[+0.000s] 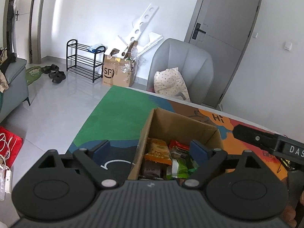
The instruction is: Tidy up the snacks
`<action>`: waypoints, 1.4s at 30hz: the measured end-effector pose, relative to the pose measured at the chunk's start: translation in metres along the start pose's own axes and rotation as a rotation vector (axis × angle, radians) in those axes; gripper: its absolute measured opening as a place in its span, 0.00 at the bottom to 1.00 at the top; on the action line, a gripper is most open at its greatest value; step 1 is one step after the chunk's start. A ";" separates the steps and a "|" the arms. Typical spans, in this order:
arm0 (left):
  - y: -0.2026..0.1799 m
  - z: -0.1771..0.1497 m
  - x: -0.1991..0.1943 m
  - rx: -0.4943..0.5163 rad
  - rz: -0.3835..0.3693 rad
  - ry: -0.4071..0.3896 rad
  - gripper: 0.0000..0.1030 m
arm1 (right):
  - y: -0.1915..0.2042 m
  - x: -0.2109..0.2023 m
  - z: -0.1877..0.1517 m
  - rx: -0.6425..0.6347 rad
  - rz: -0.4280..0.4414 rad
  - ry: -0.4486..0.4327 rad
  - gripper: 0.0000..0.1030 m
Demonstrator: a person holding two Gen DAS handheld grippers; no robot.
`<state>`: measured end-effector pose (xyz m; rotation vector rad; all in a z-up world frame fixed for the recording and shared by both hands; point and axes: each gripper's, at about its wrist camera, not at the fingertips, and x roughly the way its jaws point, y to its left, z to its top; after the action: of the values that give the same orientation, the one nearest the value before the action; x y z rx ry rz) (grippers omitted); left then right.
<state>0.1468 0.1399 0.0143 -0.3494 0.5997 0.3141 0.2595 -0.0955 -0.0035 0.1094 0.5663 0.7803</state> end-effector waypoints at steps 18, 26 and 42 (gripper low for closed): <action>-0.047 -0.016 -0.027 0.142 -0.012 0.009 0.94 | -0.032 -0.080 -0.015 0.049 -0.120 -0.058 1.00; -0.066 -0.026 -0.046 0.202 -0.052 0.009 1.00 | -0.037 -0.109 -0.019 0.060 -0.152 -0.079 1.00; -0.080 -0.055 -0.104 0.237 -0.104 -0.033 1.00 | -0.023 -0.175 -0.045 0.029 -0.221 -0.132 1.00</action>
<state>0.0688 0.0265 0.0520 -0.1465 0.5778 0.1467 0.1509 -0.2381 0.0284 0.1216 0.4558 0.5463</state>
